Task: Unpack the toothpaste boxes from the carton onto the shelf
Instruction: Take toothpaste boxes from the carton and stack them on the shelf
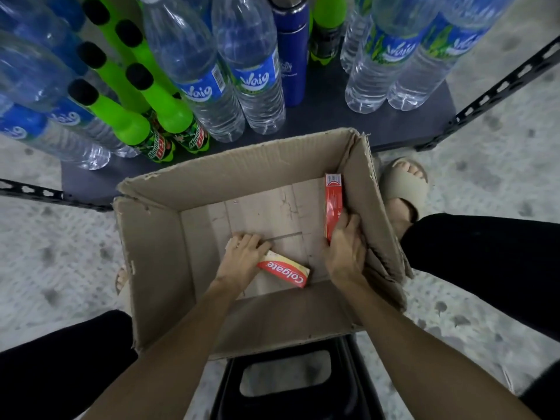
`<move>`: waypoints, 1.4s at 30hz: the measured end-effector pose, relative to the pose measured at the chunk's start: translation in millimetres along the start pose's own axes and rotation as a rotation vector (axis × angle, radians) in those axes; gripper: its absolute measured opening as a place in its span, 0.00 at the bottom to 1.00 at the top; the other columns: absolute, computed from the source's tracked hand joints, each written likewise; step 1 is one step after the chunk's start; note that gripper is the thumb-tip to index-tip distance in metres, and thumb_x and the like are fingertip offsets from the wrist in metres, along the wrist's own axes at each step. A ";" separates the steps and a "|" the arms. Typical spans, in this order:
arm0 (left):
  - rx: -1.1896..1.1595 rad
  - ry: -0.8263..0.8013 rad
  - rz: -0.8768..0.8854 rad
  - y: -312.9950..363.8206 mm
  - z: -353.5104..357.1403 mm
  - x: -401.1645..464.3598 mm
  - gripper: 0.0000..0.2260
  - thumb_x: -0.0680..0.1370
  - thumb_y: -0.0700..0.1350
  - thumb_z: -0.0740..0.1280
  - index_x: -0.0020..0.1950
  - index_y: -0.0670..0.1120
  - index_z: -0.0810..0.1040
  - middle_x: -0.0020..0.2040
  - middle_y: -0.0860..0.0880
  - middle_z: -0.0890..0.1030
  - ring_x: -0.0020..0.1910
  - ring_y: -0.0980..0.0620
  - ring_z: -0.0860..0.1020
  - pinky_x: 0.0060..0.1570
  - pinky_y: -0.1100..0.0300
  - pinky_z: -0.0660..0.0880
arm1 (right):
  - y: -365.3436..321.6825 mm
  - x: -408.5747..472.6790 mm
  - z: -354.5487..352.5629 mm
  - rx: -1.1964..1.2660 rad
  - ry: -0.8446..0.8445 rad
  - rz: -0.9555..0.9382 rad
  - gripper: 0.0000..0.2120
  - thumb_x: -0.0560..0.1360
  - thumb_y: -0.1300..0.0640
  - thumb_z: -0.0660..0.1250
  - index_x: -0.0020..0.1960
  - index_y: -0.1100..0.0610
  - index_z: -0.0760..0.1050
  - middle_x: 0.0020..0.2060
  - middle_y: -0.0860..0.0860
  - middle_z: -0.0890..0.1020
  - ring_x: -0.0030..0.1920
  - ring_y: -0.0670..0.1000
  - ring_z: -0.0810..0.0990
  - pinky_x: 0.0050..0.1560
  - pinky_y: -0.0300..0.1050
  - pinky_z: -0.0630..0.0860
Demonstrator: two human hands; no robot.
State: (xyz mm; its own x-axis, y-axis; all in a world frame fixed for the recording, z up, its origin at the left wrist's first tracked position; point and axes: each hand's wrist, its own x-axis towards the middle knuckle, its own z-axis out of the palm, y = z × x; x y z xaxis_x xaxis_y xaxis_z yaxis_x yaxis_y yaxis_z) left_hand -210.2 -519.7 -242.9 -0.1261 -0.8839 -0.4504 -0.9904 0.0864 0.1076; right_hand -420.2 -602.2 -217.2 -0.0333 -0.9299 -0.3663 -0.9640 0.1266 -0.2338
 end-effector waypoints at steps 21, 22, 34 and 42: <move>-0.319 0.291 -0.464 2.0 -18.3 -62.5 0.21 0.71 0.60 0.74 0.62 0.59 0.76 0.57 0.55 0.77 0.59 0.49 0.75 0.62 0.37 0.64 | 6.0 -19.5 -9.9 0.594 0.114 -0.088 0.36 0.68 0.52 0.73 0.73 0.41 0.64 0.52 0.52 0.81 0.54 0.53 0.71 0.58 0.48 0.66; -0.332 0.312 -0.465 3.0 -24.7 -65.7 0.22 0.71 0.61 0.74 0.62 0.60 0.76 0.57 0.57 0.76 0.59 0.50 0.74 0.62 0.39 0.64 | 4.7 -22.2 -15.9 0.574 0.125 -0.125 0.36 0.68 0.52 0.73 0.73 0.41 0.65 0.53 0.51 0.81 0.56 0.53 0.71 0.60 0.48 0.65; -0.309 0.579 -0.299 -19.3 -136.7 -110.0 0.29 0.67 0.74 0.66 0.65 0.64 0.76 0.59 0.63 0.78 0.59 0.55 0.74 0.54 0.52 0.64 | -15.0 -38.4 -157.1 0.457 0.268 -0.511 0.24 0.69 0.46 0.72 0.64 0.40 0.75 0.48 0.38 0.79 0.54 0.45 0.69 0.55 0.40 0.57; -0.288 0.869 -0.187 -23.8 -252.1 -143.2 0.31 0.67 0.76 0.64 0.64 0.63 0.78 0.57 0.64 0.79 0.58 0.59 0.73 0.61 0.51 0.64 | -45.5 -50.7 -276.9 0.513 0.403 -0.743 0.22 0.67 0.41 0.69 0.61 0.37 0.78 0.47 0.39 0.80 0.54 0.43 0.71 0.56 0.43 0.58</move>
State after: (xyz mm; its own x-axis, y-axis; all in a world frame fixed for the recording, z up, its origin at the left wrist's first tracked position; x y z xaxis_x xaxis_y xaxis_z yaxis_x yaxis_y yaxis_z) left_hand -154.5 -511.0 42.4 0.2355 -0.9157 0.3256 -0.9237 -0.1067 0.3680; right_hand -447.7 -656.4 61.4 0.3549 -0.8695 0.3436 -0.5480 -0.4912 -0.6771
